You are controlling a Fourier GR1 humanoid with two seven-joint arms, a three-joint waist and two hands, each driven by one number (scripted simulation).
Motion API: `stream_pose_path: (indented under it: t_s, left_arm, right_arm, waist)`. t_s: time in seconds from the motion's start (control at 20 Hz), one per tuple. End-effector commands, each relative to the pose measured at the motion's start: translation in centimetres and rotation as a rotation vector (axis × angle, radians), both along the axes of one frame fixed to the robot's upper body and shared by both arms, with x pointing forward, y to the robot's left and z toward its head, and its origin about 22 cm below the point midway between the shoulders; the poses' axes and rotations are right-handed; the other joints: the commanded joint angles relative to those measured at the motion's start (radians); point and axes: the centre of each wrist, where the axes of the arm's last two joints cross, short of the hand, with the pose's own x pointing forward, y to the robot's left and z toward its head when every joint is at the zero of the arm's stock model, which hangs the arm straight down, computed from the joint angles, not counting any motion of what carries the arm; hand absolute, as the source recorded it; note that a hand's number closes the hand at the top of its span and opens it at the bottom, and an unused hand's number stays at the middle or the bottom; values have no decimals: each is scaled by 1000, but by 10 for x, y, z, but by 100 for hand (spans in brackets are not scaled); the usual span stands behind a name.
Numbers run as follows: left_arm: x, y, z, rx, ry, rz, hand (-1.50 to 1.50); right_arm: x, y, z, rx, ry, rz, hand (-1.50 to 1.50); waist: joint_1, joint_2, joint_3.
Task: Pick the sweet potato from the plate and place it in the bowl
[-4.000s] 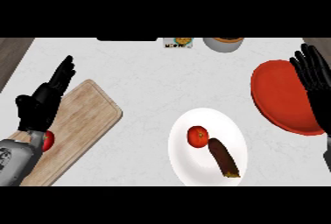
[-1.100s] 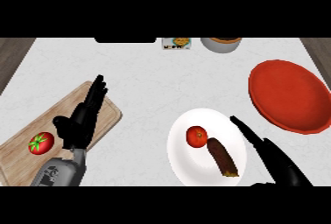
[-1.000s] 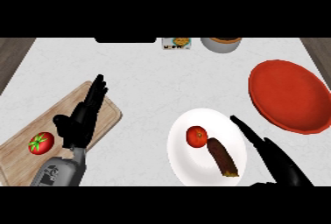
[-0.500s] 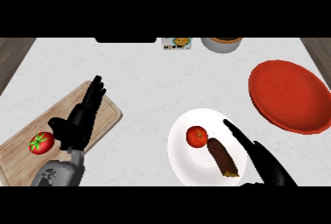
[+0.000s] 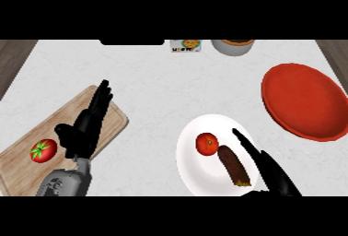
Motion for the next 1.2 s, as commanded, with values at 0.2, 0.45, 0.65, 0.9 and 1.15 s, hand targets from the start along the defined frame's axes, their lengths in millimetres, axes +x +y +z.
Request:
stream_pose_path:
  t_s: [0.2, 0.45, 0.65, 0.9, 1.15]
  left_arm:
    - [0, 10, 9, -12, -3, 8, 0]
    - [-5, -7, -3, -8, 8, -2, 0]
    - [-14, 0, 8, -13, -3, -4, 0]
    - [5, -4, 3, -15, -6, 8, 0]
    - [-4, 8, 2, -11, -1, 6, 0]
  right_arm:
    - [7, -12, -23, -202, -6, -19, -150]
    - [19, -26, -40, -214, 27, 32, -150]
    - [21, 5, -51, -183, 35, 52, -150]
    - [15, 10, -63, -283, -46, 274, 150]
    - [12, 21, -66, -215, -31, 267, 150]
  waist:
    - [1, 0, 0]
    - [2, 1, 0]
    - [3, 0, 0]
    - [3, 2, 0]
    - [4, 1, 0]
